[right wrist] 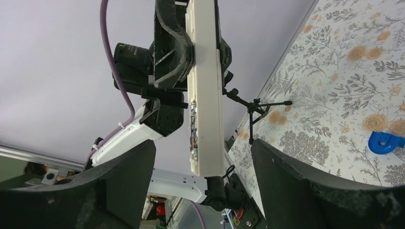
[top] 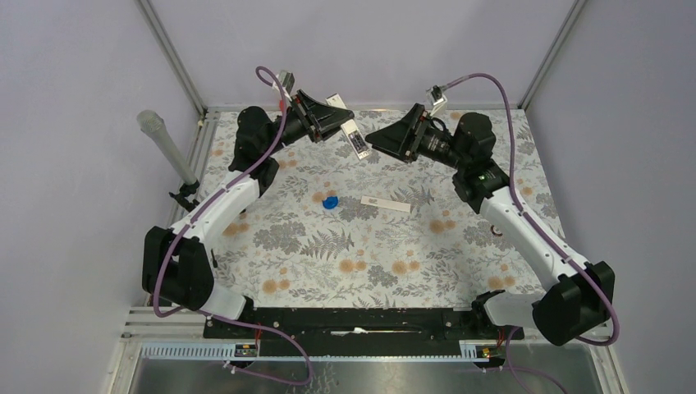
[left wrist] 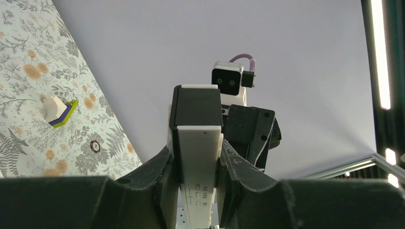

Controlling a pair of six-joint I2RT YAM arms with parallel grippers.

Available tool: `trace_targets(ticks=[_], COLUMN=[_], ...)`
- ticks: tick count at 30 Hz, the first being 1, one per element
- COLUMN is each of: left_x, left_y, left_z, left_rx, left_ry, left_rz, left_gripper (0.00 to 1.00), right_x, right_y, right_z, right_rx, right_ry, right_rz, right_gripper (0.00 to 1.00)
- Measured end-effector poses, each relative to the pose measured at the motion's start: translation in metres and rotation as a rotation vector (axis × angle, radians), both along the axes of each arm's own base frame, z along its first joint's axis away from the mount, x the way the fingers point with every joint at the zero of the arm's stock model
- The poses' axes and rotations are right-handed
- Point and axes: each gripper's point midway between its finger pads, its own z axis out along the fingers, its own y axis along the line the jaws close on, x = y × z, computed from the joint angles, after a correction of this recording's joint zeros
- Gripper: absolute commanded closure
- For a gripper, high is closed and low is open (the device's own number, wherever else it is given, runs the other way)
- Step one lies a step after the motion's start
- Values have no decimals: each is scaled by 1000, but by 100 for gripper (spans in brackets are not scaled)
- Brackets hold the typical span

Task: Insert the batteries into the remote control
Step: Load the battery into the remote control.

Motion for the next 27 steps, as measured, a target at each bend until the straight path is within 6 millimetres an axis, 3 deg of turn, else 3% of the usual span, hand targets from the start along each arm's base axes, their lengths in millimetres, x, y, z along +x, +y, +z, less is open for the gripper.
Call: trace_targets(ticks=[10,13,14,17,19,27], left_x=[-4,-3,-2,-2,-1,5], left_y=[-1,-1,-2,-2,-1,16], left_z=[-2,-8,-9,-13,-16,-49], left_rx=[39,56,60,69,84,260], left_ry=[-61,-44,-39,-29,-21,43], left_rz=[-7,-8,-7,-5,2,144], left_gripper=[100,100,100,100,100,100], right_x=[3,2,2,2,4,9], right_y=[10,11,11,11,10,7], right_z=[-28,-28,-27,-29,-34,-49], right_rx=[-58,-64,-67,-83,-103,-231], right_ry=[3,-4,-9,-19,-17,-88], right_rz=[78,93,95,93,86,39], right_gripper=[53,58,56,27,16,7])
